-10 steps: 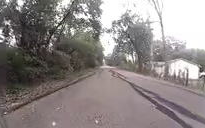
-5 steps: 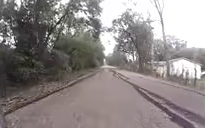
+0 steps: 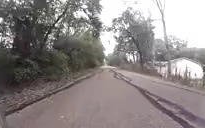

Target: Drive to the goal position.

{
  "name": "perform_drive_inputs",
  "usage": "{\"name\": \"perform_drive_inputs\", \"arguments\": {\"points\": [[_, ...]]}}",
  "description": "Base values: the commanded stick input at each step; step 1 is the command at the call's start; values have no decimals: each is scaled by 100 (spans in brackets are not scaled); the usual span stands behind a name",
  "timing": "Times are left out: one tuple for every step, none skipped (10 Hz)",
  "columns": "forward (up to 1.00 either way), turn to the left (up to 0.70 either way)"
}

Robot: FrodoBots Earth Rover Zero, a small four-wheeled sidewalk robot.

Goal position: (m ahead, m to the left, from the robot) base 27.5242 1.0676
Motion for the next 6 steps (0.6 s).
{"name": "perform_drive_inputs", "arguments": {"points": [[70,0],[70,0],[70,0],[70,0],[70,0],[70,0]]}}
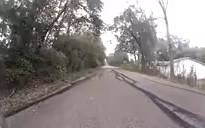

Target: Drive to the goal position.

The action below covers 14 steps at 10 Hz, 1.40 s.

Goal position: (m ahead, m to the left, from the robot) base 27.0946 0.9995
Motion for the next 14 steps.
{"name": "perform_drive_inputs", "arguments": {"points": [[70,0],[70,0],[70,0],[70,0],[70,0],[70,0],[70,0],[70,-1],[70,-2],[70,0],[70,0],[70,0],[70,0],[70,-2]]}}
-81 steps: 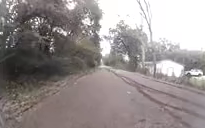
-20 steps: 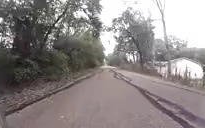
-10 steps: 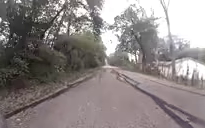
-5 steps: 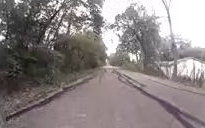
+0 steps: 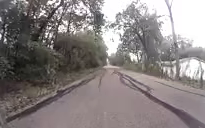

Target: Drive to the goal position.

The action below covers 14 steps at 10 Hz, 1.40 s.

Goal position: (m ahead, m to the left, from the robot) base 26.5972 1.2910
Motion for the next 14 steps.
{"name": "perform_drive_inputs", "arguments": {"points": [[70,0],[70,-1],[70,-1],[70,0],[70,0],[70,-2],[70,0],[70,0],[70,0],[70,0],[70,0],[70,-2],[70,-1],[70,0]]}}
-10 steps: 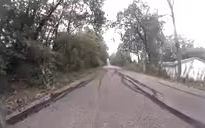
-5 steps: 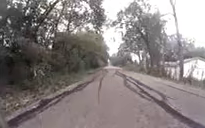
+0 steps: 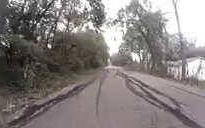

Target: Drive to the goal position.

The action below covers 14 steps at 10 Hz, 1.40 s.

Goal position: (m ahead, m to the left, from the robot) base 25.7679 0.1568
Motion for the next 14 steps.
{"name": "perform_drive_inputs", "arguments": {"points": [[70,0],[70,0],[70,0],[70,0],[70,0],[70,-10],[70,-35],[70,-35],[70,-35],[70,-35],[70,-17],[70,0],[70,0],[70,0]]}}
